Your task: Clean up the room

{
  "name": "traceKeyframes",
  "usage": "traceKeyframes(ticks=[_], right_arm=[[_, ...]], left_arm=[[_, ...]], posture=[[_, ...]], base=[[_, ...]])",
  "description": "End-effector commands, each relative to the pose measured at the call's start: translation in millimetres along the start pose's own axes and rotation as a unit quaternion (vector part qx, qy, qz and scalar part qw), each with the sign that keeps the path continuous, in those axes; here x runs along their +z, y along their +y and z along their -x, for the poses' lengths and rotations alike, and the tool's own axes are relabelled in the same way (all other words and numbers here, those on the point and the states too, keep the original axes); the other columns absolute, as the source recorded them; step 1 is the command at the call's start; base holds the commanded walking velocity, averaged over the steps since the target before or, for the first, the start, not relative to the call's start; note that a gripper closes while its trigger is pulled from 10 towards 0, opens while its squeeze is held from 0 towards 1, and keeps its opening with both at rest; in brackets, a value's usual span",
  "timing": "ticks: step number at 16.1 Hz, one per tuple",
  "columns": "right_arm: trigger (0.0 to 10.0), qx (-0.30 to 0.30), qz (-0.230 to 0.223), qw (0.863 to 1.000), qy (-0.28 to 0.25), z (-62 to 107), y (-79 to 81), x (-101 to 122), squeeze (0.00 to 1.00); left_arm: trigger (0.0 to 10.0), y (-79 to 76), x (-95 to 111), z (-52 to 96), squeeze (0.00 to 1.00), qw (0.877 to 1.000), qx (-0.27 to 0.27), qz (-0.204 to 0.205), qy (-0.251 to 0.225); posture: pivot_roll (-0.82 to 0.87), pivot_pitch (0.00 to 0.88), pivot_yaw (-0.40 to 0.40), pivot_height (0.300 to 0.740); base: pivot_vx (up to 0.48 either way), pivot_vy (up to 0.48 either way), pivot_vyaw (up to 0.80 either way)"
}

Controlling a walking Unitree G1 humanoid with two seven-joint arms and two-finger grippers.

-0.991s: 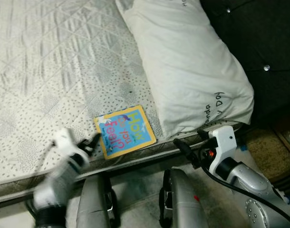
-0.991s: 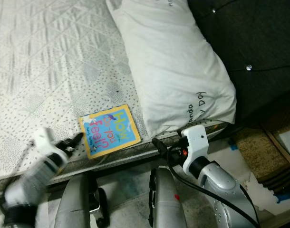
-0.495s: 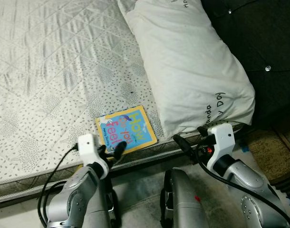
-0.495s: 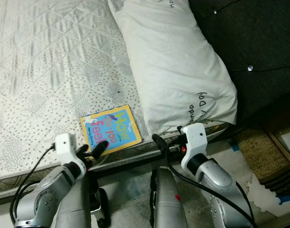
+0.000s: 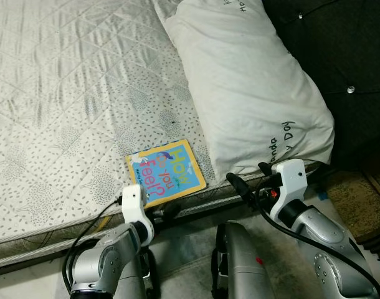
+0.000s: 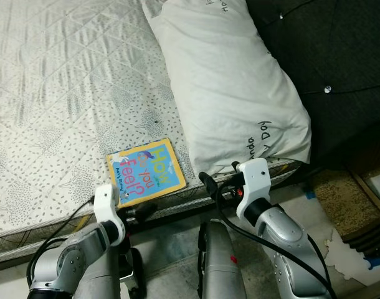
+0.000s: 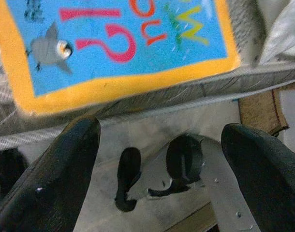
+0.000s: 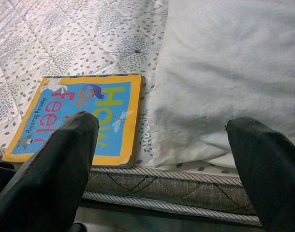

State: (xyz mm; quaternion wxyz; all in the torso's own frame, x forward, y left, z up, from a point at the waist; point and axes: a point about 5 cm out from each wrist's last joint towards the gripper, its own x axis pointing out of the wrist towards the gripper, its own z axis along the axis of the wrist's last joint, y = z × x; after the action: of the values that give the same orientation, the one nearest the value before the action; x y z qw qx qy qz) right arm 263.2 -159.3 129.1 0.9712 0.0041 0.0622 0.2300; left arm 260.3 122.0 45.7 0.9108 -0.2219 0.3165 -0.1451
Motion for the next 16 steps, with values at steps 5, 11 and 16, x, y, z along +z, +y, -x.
traceKeyframes(ticks=[5,11,16], right_arm=[[10.0,-0.009,-0.003,1.0,0.012,3.9,-1.2,-7,0.0],[10.0,-0.014,-0.002,1.0,0.009,3.6,-2.5,-6,0.0],[10.0,-0.017,-0.001,1.0,0.011,5.4,-2.9,-7,0.0]], left_arm=[[10.0,9.6,-4,-1.7,1.0,1.0,0.021,0.0,0.008],[10.0,25.7,8,-11.3,1.0,0.999,0.043,0.008,-0.001],[10.0,33.4,12,-13.8,1.0,0.998,0.055,-0.004,-0.01]], posture=[[-0.24,0.285,0.0,0.617],[-0.25,0.288,0.002,0.617],[-0.25,0.289,0.002,0.617]], base=[[0.0,0.0,0.0],[0.0,0.0,0.0],[0.0,0.0,0.0]])
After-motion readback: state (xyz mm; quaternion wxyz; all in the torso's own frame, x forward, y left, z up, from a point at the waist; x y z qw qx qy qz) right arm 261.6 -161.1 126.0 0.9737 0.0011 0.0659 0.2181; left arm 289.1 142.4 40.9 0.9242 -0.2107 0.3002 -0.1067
